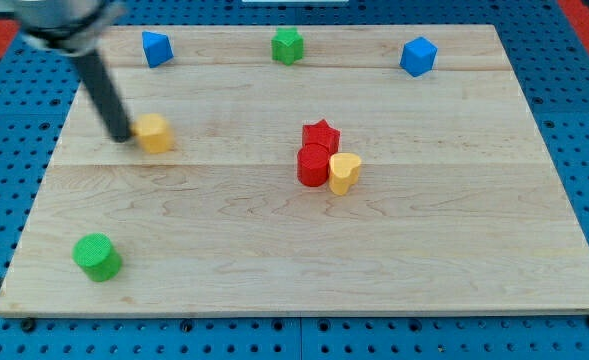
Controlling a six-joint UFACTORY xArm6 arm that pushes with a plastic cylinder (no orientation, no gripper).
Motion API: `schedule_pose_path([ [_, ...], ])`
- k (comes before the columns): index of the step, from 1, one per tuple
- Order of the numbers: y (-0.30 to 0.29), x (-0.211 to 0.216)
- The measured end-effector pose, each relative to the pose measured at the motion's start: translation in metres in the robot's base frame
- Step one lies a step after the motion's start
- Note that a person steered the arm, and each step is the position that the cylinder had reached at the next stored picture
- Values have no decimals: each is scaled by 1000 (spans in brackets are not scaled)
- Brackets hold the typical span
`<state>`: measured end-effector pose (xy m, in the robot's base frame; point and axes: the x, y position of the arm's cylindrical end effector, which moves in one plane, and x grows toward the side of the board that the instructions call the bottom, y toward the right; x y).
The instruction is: Place the blue blocks close to each other at the top right side of the green star
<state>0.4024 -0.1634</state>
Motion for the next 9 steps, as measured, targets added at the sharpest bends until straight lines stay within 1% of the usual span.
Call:
schedule_pose_path([
  [1,115,28],
  [2,85,23],
  [3,-18,-17],
  [4,14,-97],
  [5,-15,-121],
  [6,-105,-129],
  [7,-72,-159],
  [8,51,-159],
  [9,110,-149],
])
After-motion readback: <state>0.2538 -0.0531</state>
